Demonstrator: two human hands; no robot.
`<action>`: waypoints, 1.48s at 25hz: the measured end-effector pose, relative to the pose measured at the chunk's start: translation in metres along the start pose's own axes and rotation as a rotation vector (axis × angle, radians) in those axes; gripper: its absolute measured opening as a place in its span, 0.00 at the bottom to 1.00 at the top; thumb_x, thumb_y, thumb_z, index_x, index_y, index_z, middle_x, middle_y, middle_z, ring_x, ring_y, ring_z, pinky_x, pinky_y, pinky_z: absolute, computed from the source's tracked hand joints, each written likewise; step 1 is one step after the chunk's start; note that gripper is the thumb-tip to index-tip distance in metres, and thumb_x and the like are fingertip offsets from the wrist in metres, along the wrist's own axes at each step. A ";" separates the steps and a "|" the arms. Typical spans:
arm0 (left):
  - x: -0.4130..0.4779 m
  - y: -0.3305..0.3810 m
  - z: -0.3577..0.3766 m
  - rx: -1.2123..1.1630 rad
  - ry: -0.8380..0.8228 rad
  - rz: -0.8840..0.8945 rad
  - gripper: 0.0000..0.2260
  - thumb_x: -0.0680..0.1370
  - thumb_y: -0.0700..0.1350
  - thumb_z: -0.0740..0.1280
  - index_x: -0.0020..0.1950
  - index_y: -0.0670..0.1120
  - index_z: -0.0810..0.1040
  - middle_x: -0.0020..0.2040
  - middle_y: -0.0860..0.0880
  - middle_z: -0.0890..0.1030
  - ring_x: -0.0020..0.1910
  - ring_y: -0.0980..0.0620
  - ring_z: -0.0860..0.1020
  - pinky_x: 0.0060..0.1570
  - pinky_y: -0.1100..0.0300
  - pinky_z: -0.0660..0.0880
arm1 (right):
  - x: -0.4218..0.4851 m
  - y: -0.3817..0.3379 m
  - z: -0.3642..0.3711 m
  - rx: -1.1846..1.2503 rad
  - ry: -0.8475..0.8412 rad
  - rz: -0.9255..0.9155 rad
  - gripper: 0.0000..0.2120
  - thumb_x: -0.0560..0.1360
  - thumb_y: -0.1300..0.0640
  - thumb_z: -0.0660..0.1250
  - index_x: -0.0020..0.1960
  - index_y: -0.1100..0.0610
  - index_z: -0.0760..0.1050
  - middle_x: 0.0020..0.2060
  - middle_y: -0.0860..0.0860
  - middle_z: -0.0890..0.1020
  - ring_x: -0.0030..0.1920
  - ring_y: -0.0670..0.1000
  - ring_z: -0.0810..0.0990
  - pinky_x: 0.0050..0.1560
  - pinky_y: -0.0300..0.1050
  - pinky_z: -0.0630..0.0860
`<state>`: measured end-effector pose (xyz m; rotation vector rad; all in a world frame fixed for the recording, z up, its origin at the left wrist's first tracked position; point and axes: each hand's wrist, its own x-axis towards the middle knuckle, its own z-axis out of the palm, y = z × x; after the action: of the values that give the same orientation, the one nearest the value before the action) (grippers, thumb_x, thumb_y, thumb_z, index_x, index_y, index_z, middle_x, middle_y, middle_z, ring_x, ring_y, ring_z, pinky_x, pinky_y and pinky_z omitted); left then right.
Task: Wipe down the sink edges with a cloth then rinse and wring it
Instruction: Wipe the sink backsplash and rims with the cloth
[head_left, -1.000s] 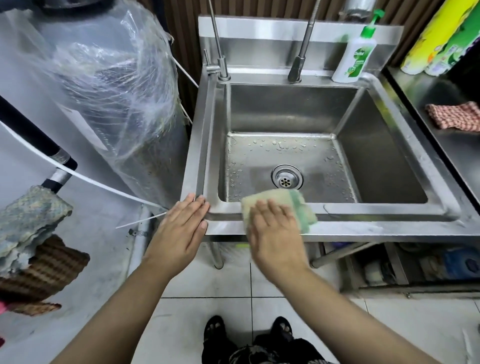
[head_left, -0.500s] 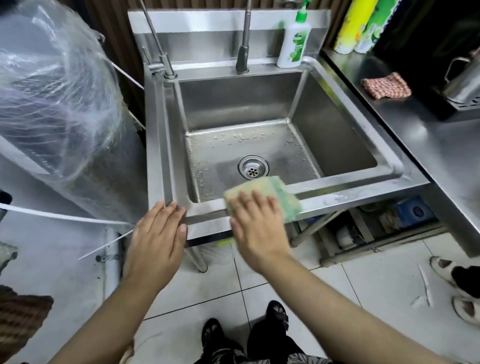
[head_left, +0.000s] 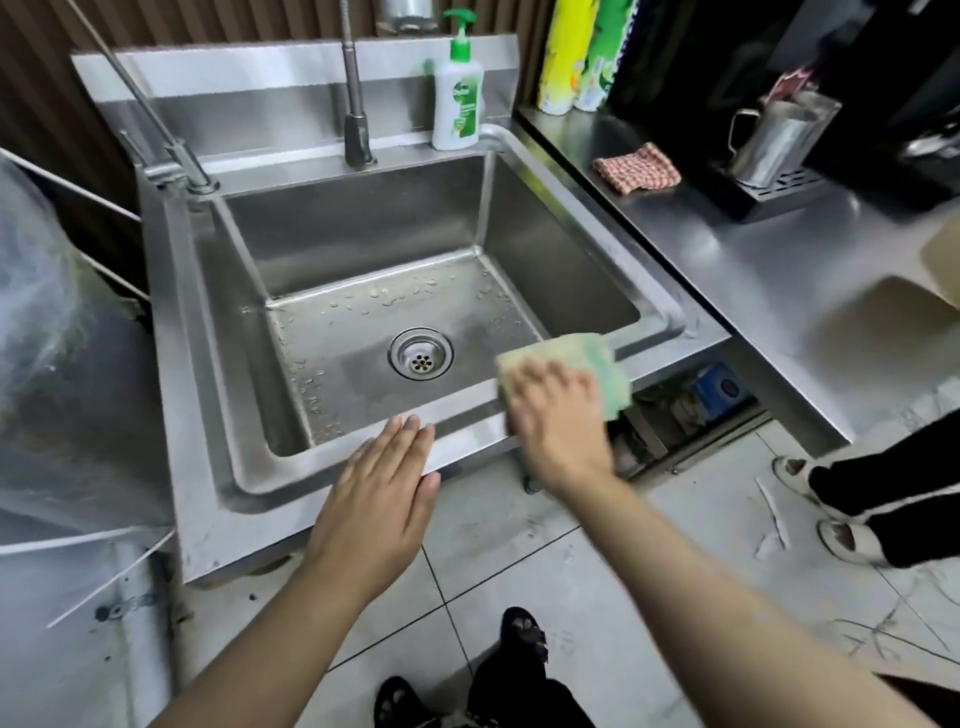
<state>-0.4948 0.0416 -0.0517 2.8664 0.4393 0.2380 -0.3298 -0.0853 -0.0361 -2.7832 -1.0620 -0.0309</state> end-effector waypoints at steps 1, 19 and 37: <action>0.000 0.000 0.000 0.003 -0.008 0.002 0.28 0.81 0.55 0.42 0.68 0.39 0.70 0.67 0.42 0.73 0.68 0.44 0.69 0.65 0.53 0.59 | -0.012 -0.025 0.006 0.033 0.013 -0.108 0.27 0.75 0.47 0.44 0.66 0.53 0.73 0.66 0.53 0.75 0.67 0.59 0.69 0.69 0.56 0.56; 0.102 0.112 0.021 -0.075 0.070 0.030 0.23 0.80 0.53 0.48 0.69 0.44 0.68 0.70 0.47 0.71 0.72 0.51 0.60 0.67 0.55 0.57 | 0.055 0.180 -0.028 0.059 -0.098 -0.178 0.33 0.73 0.40 0.38 0.71 0.48 0.67 0.71 0.48 0.69 0.72 0.53 0.62 0.70 0.48 0.49; 0.179 0.197 0.057 -0.019 0.016 -0.011 0.23 0.80 0.53 0.49 0.69 0.44 0.68 0.69 0.48 0.71 0.72 0.51 0.63 0.69 0.58 0.54 | 0.185 0.231 -0.042 -0.019 -0.369 -0.364 0.23 0.81 0.45 0.44 0.76 0.40 0.46 0.76 0.43 0.41 0.75 0.51 0.35 0.73 0.50 0.38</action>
<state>-0.2612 -0.0967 -0.0345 2.8447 0.4537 0.2625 -0.0364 -0.1394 -0.0141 -2.6305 -1.6482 0.4456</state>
